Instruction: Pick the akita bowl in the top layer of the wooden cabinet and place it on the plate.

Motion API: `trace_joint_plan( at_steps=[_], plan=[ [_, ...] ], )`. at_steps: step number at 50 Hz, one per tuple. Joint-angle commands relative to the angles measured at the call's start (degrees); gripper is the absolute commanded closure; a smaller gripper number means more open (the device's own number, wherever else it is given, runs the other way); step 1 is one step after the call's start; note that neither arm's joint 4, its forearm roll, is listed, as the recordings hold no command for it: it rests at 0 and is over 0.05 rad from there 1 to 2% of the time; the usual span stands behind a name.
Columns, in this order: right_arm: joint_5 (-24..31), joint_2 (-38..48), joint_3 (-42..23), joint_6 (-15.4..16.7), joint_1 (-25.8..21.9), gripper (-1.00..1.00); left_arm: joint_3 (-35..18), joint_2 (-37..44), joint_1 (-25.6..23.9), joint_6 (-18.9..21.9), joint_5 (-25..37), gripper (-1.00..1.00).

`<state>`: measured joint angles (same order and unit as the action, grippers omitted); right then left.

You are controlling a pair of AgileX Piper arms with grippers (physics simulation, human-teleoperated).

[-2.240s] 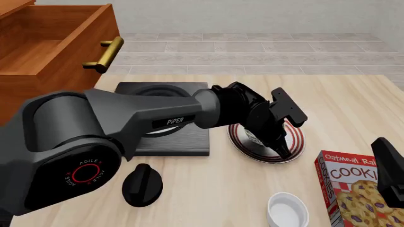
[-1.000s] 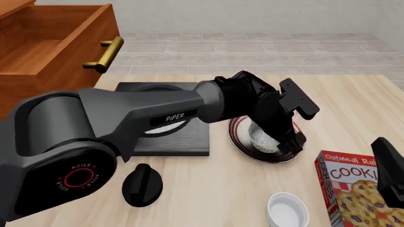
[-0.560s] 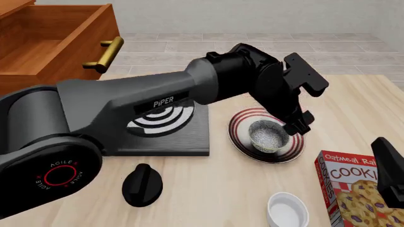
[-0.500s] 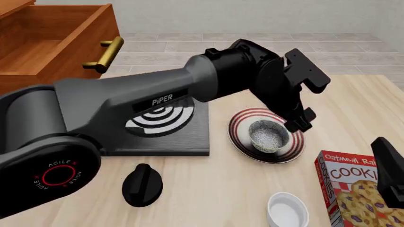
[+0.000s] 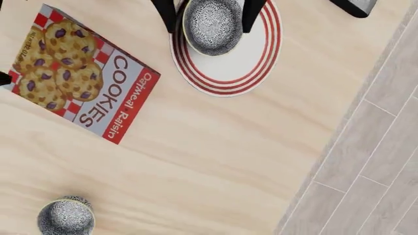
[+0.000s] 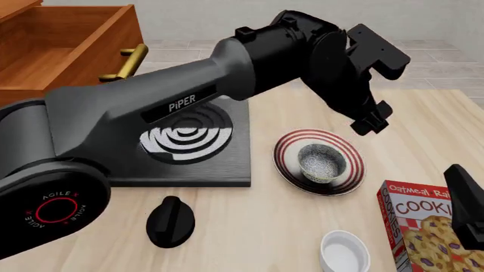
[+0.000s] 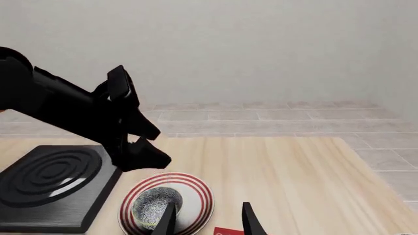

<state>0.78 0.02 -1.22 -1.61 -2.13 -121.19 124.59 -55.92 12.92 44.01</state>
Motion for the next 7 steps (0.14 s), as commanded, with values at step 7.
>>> trace_joint_plan(
  at_steps=[7],
  plan=[
    [0.02, 0.0, -0.05, 0.34, -0.13, -1.0, -0.63, -2.57, -0.83, -4.27, 1.01, -1.0]
  ],
)
